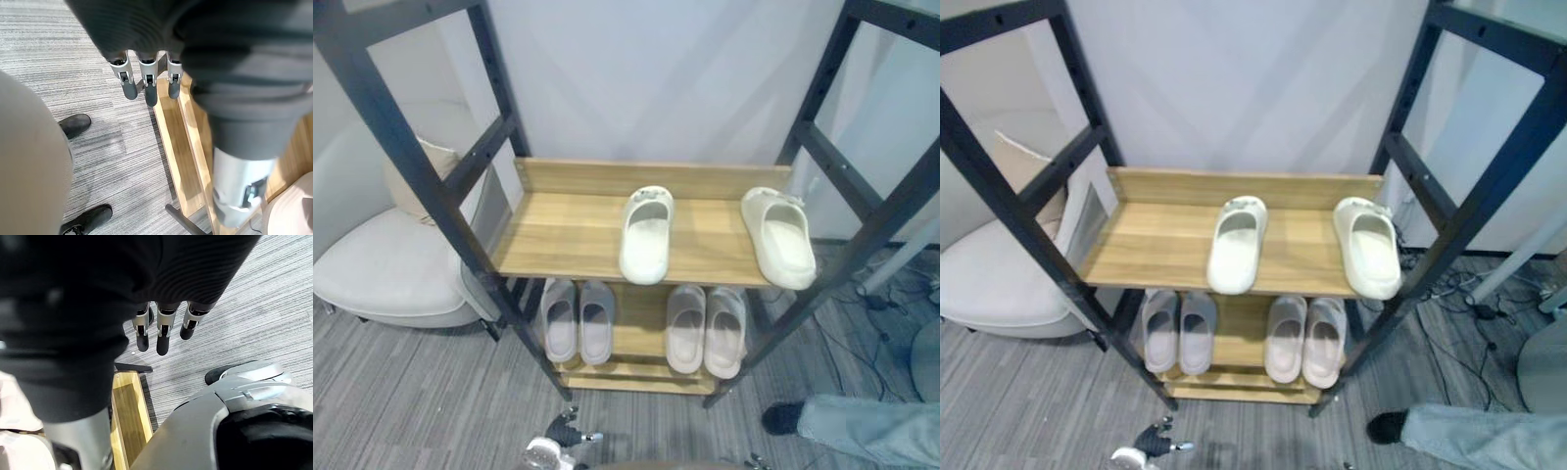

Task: Organize the slippers on the shoe rack

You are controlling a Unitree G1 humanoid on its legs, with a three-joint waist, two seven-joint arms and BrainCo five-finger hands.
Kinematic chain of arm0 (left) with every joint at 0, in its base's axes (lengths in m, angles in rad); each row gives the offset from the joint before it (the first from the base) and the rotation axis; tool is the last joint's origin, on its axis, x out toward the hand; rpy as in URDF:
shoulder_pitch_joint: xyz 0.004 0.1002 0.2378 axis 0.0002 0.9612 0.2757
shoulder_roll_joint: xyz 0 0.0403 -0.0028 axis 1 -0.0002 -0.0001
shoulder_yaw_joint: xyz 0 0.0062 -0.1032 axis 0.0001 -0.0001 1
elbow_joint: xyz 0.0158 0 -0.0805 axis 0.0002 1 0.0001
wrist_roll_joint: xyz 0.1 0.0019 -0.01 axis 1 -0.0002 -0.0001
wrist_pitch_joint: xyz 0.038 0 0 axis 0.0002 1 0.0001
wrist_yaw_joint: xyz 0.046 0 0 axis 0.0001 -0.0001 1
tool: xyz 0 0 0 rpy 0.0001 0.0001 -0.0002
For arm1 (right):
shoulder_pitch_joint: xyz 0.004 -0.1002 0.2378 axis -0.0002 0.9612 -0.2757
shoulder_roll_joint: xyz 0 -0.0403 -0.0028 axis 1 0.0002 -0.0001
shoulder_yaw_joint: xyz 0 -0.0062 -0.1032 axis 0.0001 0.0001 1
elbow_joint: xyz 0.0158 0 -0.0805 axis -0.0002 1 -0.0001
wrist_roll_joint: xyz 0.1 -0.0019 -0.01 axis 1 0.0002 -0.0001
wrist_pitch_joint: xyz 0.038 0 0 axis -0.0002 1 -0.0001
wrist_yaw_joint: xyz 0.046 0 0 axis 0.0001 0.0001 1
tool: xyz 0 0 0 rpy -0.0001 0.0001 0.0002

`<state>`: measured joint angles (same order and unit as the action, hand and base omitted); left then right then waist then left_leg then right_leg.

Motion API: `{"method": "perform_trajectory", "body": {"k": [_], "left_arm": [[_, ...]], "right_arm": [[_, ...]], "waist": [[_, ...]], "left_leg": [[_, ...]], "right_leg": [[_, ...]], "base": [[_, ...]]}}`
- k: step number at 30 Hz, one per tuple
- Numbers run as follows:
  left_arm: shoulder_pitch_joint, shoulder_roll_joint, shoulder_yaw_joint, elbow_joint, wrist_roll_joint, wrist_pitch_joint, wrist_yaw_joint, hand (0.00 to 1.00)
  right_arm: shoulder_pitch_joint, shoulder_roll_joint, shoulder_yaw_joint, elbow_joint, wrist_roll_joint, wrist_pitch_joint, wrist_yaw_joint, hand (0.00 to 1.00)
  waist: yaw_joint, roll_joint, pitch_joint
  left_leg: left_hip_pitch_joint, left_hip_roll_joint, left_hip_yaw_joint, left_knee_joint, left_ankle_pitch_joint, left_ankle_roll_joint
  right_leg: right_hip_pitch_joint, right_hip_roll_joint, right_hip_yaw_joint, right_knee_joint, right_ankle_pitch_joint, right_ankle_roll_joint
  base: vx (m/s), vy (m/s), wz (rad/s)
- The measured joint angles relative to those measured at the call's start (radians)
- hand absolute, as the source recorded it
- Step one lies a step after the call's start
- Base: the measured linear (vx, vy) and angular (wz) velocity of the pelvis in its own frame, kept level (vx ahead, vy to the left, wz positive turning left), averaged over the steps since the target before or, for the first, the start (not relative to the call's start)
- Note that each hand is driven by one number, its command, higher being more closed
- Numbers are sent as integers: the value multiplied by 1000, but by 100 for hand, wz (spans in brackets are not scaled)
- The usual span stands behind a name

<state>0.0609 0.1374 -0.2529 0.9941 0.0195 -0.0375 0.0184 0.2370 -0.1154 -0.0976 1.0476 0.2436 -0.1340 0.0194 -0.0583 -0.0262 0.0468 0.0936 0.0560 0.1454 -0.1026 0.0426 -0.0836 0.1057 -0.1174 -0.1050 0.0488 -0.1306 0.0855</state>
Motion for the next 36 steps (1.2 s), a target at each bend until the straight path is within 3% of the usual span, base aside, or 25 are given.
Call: {"method": "perform_trajectory", "body": {"k": [11,15,22,26,36], "left_arm": [[-2,-4,-11,9,11,-2,2,0],[-2,-1,-98,-43,18,-3,-1,0],[-30,-2,-334,-295,16,-9,-29,0],[-73,-2,-489,-506,-9,-24,-86,0],[-129,44,-588,-934,-211,-45,-160,0]], "right_arm": [[-3,-1,0,0,-4,-1,0,0],[-2,-2,1,0,-4,-3,-1,0],[0,-2,0,-1,-3,-5,-1,0],[0,-3,-17,-5,-4,-5,-2,0],[1,-6,-19,-5,-4,-7,-10,0]], "waist": [[0,6,4],[0,6,5],[-3,8,6],[-6,19,8],[-14,27,3]], "left_leg": [[-4,-2,-6,0,0,0],[-4,-3,-6,-1,0,0],[-8,-4,-19,0,0,0],[-13,-4,-21,0,0,0],[0,-5,-25,0,0,1]], "right_leg": [[0,-1,-4,-3,2,0],[0,-2,-3,-3,4,1],[1,-3,-15,-3,4,1],[1,-3,-20,-6,4,1],[21,-3,-27,-9,5,0]], "base": [[7,0,1],[0,0,0],[1,-1,4],[0,0,0],[3,-1,1]]}}
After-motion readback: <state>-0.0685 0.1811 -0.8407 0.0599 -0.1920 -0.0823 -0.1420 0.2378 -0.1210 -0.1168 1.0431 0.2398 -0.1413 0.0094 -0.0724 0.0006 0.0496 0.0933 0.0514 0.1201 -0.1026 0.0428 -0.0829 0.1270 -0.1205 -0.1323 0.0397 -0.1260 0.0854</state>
